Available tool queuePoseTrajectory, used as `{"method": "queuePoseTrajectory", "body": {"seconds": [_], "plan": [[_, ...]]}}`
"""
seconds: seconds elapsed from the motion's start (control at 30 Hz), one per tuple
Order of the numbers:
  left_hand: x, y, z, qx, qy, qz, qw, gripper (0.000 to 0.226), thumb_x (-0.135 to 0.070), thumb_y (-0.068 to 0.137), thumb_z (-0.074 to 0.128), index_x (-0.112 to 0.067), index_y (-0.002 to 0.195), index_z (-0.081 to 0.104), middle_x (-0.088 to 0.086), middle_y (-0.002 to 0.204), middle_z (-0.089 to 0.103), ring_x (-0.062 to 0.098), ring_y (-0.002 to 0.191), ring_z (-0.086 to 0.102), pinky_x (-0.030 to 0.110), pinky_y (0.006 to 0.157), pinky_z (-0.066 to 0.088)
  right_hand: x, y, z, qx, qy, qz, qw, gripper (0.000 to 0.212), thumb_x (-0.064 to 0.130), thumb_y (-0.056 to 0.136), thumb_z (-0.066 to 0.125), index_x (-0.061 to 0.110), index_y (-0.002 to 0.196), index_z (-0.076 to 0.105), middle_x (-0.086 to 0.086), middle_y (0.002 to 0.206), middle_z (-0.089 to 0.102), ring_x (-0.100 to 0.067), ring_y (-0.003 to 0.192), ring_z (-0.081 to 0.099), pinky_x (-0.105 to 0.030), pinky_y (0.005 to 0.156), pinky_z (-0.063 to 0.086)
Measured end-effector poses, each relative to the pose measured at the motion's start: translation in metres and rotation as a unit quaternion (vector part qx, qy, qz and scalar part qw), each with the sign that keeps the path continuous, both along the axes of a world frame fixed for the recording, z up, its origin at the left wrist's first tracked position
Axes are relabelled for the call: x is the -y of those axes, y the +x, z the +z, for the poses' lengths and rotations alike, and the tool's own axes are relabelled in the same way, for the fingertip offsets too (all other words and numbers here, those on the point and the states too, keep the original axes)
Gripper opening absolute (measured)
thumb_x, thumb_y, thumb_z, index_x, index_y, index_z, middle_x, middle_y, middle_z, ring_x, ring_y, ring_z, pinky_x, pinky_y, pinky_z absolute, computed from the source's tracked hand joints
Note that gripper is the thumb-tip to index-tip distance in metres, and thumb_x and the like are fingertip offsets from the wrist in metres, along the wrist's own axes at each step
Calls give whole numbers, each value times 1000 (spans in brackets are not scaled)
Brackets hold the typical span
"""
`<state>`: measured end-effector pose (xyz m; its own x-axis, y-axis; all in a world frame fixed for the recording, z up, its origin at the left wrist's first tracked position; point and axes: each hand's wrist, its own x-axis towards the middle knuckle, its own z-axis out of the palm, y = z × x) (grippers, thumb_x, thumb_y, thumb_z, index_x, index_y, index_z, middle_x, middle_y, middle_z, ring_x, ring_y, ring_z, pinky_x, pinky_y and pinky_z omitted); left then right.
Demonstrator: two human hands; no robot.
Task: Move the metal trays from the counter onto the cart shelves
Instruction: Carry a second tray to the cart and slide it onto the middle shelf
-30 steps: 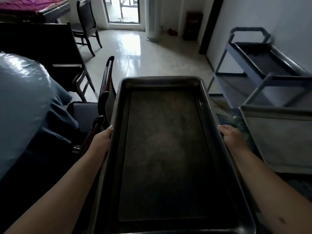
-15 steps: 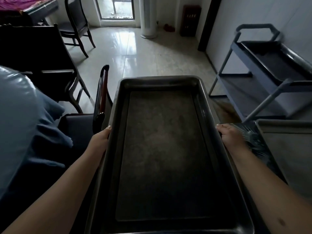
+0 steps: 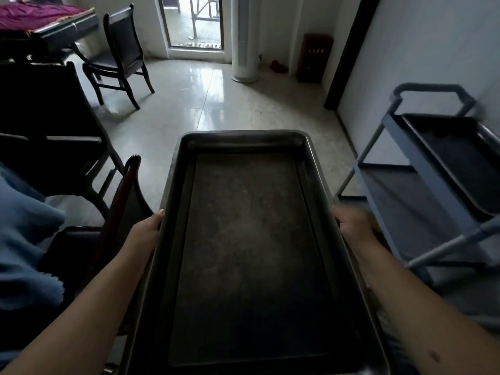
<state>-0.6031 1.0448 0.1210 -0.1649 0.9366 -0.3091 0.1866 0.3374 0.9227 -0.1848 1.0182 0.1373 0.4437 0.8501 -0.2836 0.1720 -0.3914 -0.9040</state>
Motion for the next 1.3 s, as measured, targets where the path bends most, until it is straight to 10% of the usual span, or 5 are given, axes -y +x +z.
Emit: {"method": "queuePoseTrajectory", "body": {"seconds": [0.3,0.5,0.8,1.03,1.3], "plan": [[-165,10,-10,-45,0,-25,999,27,-9,95,58,-32,90,71,1,91,71,18,83,69,32,71,52,-171,14,-1,37,2,26,999,24,12,96,52,-4,91,69,-11,80,65,-20,80,62,-9,53,46],[-320,13,2,-27,17,-36,999,20,-15,99,55,-11,108,72,14,95,71,29,88,68,40,77,56,-306,13,0,97,18,8,995,31,16,95,53,-11,109,63,-30,113,63,-42,108,57,-23,69,42],[-500,50,9,-12,-40,-57,998,35,-39,97,56,-12,89,76,10,81,75,28,80,72,37,67,56,-425,45,-16,88,-9,-63,994,33,18,96,52,-10,109,62,-30,113,63,-42,106,59,-25,70,46],[-635,127,8,-46,-29,-117,992,32,-39,92,60,-12,98,76,16,98,74,33,93,70,52,90,55,-519,102,-31,99,11,-112,989,30,8,95,52,-20,91,61,-38,101,61,-45,97,57,-12,59,40],[-739,217,15,-83,-21,-219,972,31,-41,93,56,-17,100,74,-10,76,70,9,72,67,27,57,48,-562,164,-24,46,16,-221,974,28,14,94,54,-10,101,65,-24,108,66,-22,92,58,-13,66,37]]}}
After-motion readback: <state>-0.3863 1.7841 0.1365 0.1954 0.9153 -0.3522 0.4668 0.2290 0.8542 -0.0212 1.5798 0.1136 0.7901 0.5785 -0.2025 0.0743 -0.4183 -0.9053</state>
